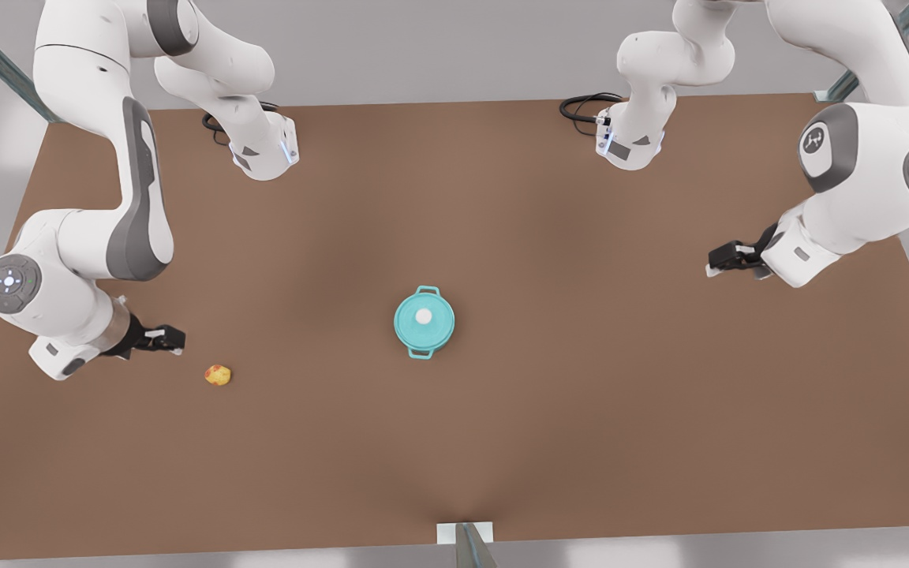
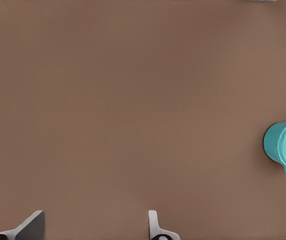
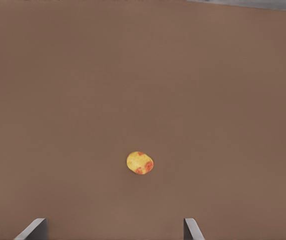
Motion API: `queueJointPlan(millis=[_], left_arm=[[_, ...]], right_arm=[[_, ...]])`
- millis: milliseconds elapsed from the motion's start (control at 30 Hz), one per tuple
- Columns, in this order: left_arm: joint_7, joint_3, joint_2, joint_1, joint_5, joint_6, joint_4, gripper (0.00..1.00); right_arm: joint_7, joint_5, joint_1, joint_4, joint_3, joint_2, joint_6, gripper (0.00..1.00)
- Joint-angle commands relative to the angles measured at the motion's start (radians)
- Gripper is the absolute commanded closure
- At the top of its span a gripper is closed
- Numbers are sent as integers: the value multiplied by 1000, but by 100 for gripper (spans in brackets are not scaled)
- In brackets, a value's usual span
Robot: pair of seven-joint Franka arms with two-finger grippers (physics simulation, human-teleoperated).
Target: Open the pot lid and put the potato into the pot
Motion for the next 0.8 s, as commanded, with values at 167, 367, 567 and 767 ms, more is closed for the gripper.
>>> queueJointPlan(millis=[167, 367, 567, 767], left_arm=[[-162, -55, 71, -181, 126, 63, 35, 0], [-1030, -55, 522, -609, 180, 296, 326, 0], [-1250, -58, 669, -680, 178, 425, 406, 0], [-1208, -81, 778, -684, 175, 506, 497, 0]], right_arm=[[-1132, -97, 24, 3, 70, -15, 15, 0], [-1461, -38, 32, -92, 73, 95, 323, 0], [-1485, -41, 29, -211, 70, 115, 536, 0], [-1527, -88, 19, -245, 64, 152, 581, 0]])
